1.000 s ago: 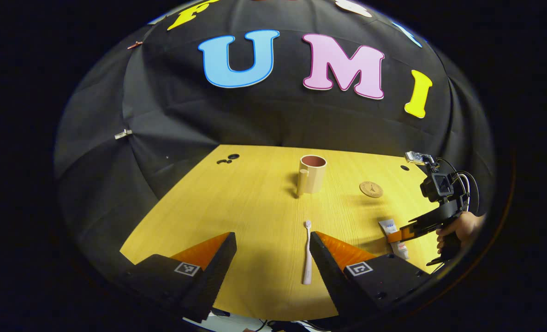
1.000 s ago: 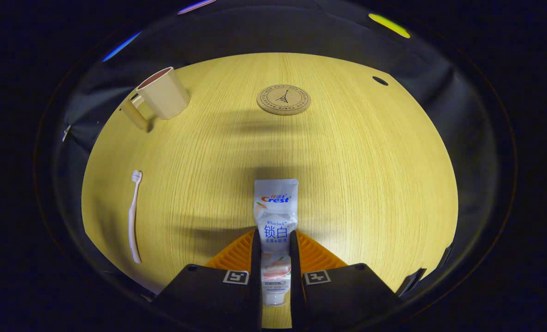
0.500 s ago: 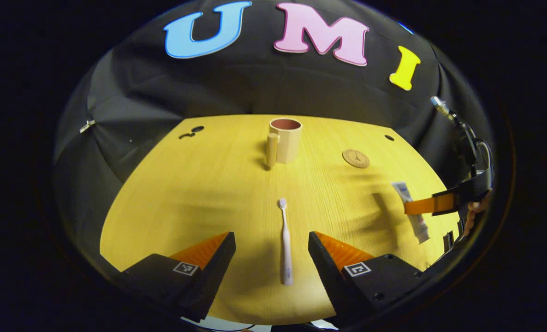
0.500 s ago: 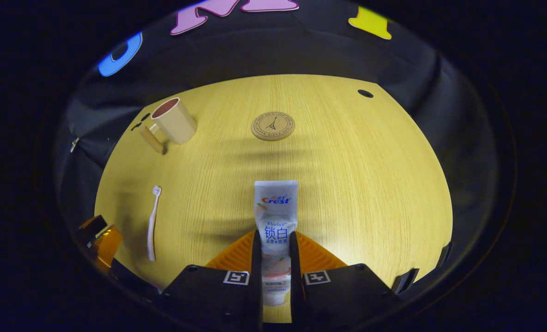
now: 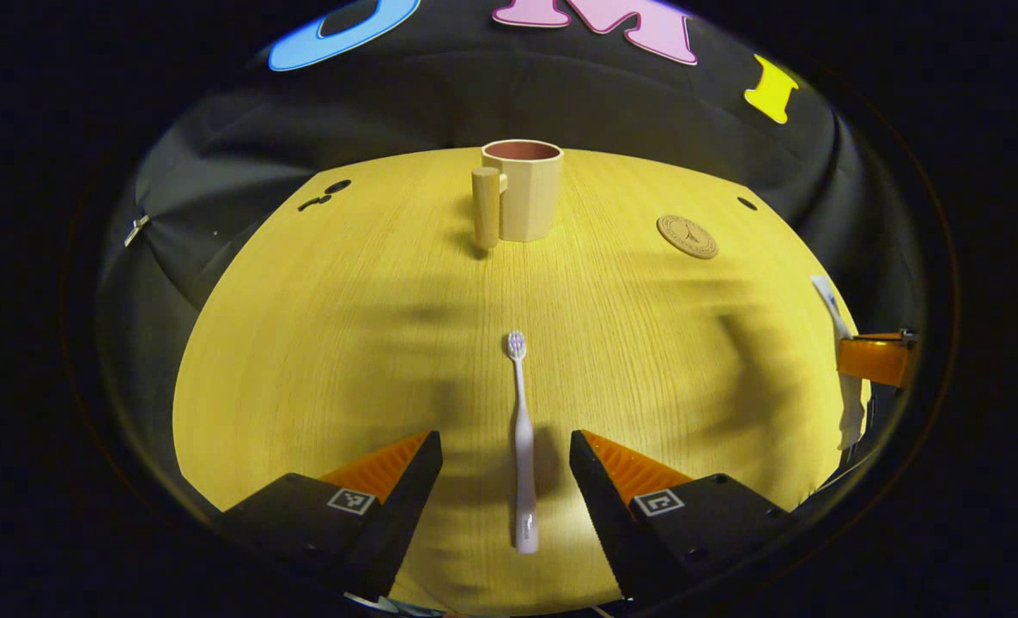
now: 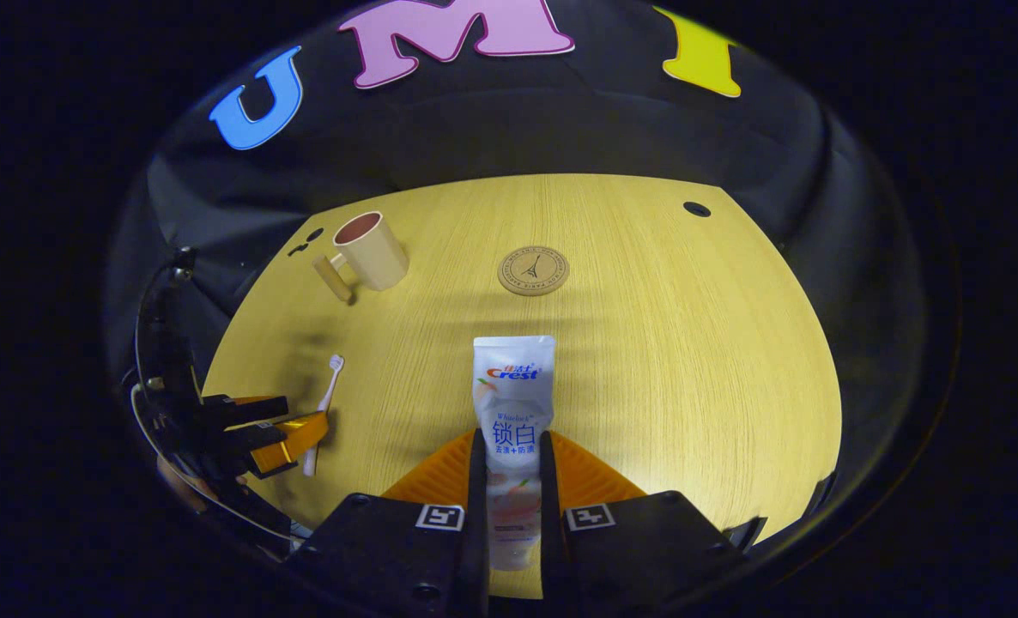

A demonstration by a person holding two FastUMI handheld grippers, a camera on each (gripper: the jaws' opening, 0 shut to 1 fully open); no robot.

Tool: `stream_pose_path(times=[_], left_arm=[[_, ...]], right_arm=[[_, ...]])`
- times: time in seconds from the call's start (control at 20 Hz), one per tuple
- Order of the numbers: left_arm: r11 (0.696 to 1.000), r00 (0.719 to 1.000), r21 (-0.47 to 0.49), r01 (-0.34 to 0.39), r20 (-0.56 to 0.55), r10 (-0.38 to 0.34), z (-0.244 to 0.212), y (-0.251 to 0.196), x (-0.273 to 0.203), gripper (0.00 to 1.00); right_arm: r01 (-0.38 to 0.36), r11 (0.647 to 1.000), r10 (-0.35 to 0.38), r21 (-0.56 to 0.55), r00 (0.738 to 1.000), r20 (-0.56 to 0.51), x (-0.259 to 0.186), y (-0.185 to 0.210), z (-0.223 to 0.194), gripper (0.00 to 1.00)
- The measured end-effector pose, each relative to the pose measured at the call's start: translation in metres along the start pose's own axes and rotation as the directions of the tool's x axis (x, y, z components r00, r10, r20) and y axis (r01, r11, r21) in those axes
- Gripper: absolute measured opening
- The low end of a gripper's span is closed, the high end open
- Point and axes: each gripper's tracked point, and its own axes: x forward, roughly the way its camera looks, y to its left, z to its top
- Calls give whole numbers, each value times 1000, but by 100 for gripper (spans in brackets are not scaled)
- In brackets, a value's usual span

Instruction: Put the toothbrush and toothpaste on the desktop into the cup, then pick up the cup and place it on the coaster on the desktop.

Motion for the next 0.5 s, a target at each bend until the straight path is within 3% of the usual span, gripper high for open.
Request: stream_pose_path(times=[0.5], left_arm=[[1000,995,1,12,-103,-12,-11,-12,16,75]], right_arm=[[-58,998,60,-34,995,76,6,-4,30,28]])
